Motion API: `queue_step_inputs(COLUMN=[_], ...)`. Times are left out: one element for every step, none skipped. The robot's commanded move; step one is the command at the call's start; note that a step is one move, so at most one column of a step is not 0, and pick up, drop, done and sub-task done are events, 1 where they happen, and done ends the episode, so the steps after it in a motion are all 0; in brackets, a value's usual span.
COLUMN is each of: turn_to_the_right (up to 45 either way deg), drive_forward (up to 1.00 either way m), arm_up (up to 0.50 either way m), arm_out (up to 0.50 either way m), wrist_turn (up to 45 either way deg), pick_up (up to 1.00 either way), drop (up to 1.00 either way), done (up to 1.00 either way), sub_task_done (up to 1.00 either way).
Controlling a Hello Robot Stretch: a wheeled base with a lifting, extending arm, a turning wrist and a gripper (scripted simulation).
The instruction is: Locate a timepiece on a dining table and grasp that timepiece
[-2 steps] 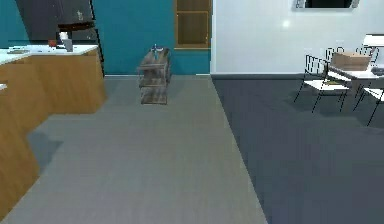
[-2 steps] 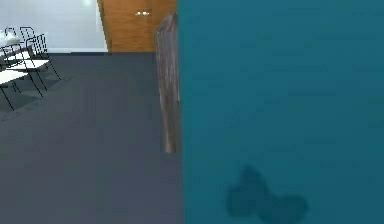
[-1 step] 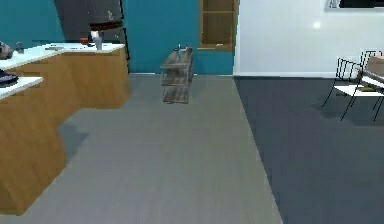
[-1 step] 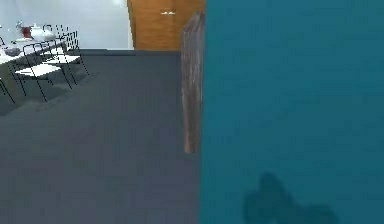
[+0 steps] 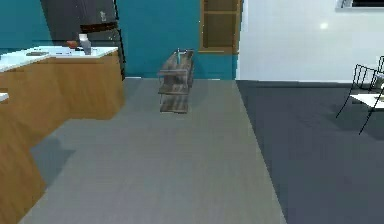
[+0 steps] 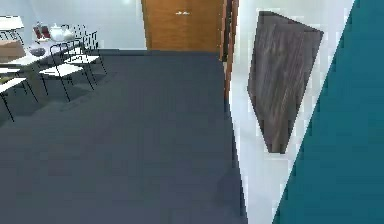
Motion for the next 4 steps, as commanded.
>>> queue_step_inputs(turn_to_the_right=[45.0, 9.0, 0.0, 39.0], drive_forward=[0.0, 0.0, 0.5, 0.0], arm_up=[0.0, 0.0, 0.0, 0.0], arm_out=[0.0, 0.0, 0.0, 0.0], wrist_turn=[0.0, 0.0, 0.0, 0.0], pick_up=[0.0, 0.0, 0.0, 0.0], drop=[0.0, 0.0, 0.0, 0.0], done=[0.0, 0.0, 0.0, 0.0], sub_task_done=[0.0, 0.0, 0.0, 0.0])
